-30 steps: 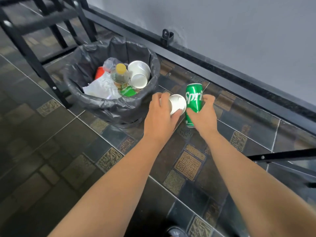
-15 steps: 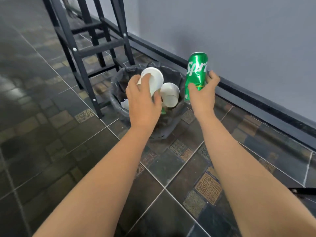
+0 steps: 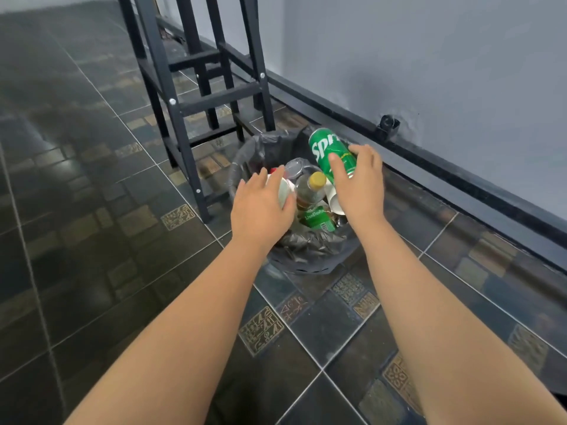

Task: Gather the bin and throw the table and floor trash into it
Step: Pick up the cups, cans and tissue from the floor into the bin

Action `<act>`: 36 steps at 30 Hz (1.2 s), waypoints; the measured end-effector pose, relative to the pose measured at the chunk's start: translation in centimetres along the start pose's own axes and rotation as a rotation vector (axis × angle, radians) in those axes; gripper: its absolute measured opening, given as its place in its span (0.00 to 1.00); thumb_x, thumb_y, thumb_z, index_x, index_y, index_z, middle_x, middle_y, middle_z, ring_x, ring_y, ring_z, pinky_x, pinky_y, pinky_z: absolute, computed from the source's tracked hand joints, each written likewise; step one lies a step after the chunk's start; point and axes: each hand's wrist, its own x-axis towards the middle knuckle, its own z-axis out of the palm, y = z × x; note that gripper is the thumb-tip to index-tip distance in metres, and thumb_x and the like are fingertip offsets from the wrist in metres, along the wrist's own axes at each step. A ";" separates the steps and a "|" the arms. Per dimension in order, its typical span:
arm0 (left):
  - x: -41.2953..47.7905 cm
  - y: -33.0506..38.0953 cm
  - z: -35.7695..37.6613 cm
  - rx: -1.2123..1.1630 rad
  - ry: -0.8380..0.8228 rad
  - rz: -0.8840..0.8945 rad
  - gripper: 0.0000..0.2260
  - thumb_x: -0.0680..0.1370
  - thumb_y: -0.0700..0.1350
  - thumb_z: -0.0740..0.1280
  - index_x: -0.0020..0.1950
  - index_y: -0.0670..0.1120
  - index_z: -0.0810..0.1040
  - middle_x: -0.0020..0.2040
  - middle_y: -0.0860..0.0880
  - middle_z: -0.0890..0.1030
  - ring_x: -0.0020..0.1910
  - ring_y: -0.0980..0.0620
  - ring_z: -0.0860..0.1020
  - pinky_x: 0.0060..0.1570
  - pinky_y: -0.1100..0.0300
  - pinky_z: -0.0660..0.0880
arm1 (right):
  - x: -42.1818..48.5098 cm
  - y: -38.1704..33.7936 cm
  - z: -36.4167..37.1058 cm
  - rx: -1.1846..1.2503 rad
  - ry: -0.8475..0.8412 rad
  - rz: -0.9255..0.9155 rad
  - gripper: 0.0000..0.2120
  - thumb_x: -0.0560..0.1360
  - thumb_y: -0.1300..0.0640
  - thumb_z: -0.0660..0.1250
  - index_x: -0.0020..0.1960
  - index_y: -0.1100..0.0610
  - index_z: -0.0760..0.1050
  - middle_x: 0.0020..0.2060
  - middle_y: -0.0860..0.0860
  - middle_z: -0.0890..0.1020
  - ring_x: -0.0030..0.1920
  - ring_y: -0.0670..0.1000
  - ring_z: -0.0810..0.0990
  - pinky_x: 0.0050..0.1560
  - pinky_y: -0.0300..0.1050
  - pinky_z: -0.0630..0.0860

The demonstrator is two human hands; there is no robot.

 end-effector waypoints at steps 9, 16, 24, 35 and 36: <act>1.8 -1.8 -0.1 0.001 0.091 -0.143 0.24 0.84 0.56 0.56 0.77 0.46 0.68 0.79 0.41 0.63 0.80 0.43 0.58 0.78 0.45 0.50 | 0.7 1.3 -0.9 -0.038 0.102 0.029 0.21 0.84 0.50 0.49 0.73 0.56 0.66 0.70 0.53 0.72 0.70 0.55 0.68 0.70 0.51 0.63; 3.7 -2.9 -0.2 -0.383 -0.033 -0.444 0.21 0.84 0.54 0.59 0.76 0.49 0.70 0.81 0.42 0.58 0.81 0.46 0.55 0.75 0.51 0.57 | 0.9 4.8 -1.1 0.102 -0.122 0.270 0.23 0.82 0.48 0.55 0.76 0.45 0.59 0.76 0.49 0.61 0.76 0.51 0.57 0.72 0.52 0.59; 3.6 -4.0 0.2 -0.847 0.022 -0.580 0.21 0.84 0.40 0.60 0.72 0.58 0.74 0.72 0.44 0.75 0.73 0.37 0.68 0.71 0.43 0.69 | 1.3 5.9 -1.0 0.488 -0.154 0.385 0.22 0.81 0.52 0.60 0.73 0.38 0.64 0.74 0.41 0.65 0.74 0.46 0.62 0.72 0.48 0.61; 0.6 -2.2 -4.4 -0.995 -0.007 -0.650 0.22 0.84 0.39 0.60 0.74 0.60 0.71 0.77 0.59 0.67 0.74 0.58 0.64 0.73 0.57 0.62 | -1.8 2.7 -3.8 0.562 -0.153 0.505 0.27 0.81 0.57 0.60 0.75 0.36 0.59 0.76 0.40 0.61 0.68 0.39 0.61 0.65 0.39 0.59; 0.3 -1.6 -6.0 -0.991 -0.015 -0.664 0.21 0.84 0.40 0.60 0.74 0.60 0.72 0.76 0.59 0.67 0.74 0.59 0.65 0.73 0.56 0.62 | -2.2 1.5 -4.9 0.555 -0.158 0.525 0.27 0.81 0.57 0.60 0.74 0.36 0.59 0.75 0.40 0.61 0.68 0.38 0.60 0.66 0.39 0.59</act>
